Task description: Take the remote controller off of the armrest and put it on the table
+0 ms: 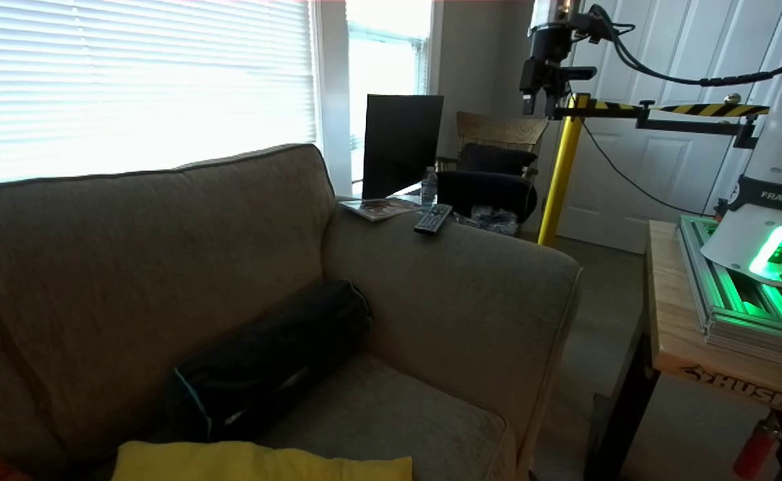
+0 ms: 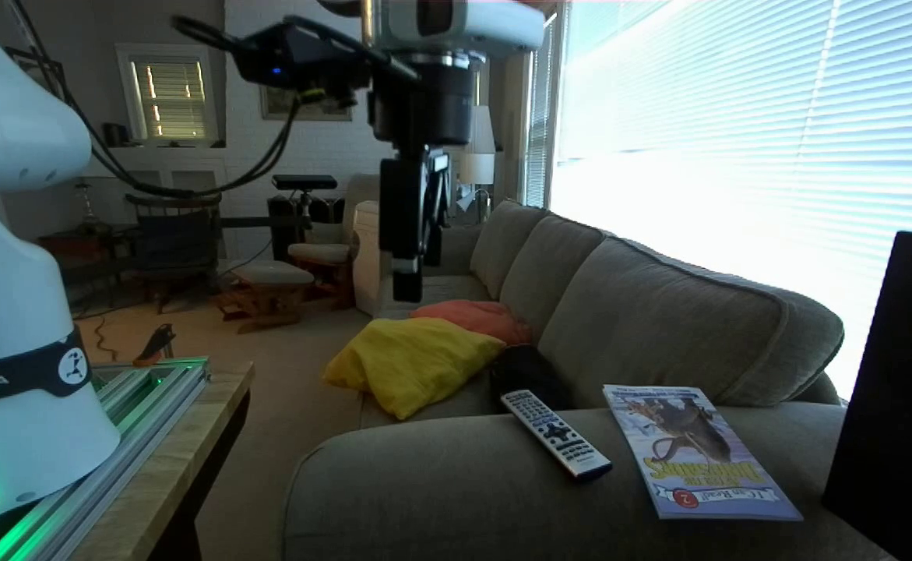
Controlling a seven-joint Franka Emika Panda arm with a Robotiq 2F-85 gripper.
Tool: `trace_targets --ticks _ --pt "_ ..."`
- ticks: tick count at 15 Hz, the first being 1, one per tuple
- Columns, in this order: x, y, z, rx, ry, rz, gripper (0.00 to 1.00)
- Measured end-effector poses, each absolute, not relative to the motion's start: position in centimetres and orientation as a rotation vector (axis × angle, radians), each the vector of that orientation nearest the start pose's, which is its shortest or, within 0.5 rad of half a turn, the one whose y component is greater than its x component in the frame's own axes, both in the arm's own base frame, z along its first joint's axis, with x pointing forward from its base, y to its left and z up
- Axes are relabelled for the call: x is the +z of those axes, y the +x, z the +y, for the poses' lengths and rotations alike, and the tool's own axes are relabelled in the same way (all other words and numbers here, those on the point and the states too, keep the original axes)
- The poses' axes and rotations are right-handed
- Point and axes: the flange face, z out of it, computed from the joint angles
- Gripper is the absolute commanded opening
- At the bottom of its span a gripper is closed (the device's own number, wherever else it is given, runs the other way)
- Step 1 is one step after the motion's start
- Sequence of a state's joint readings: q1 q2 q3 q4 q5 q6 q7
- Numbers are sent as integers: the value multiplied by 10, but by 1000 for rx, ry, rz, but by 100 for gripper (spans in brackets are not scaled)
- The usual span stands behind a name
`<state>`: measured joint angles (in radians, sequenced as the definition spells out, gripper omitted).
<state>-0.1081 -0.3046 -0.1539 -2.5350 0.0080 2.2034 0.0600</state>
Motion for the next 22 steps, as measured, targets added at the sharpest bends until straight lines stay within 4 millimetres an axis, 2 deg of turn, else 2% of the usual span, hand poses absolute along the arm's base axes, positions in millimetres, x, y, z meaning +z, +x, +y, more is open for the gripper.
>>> trace_targets --ticks 3,7,12,17,19,22 --pt "348 427 -76 101 -3030 724 100" --pt "305 456 -57 165 -2931 1024 100" --pt "252 518 -40 221 -2725 1357 100" --pt "205 573 -4 252 -2475 1640 100" --pt "190 589 2 252 -2369 1745 100" --pt "169 606 -1 254 -2213 1900 100"
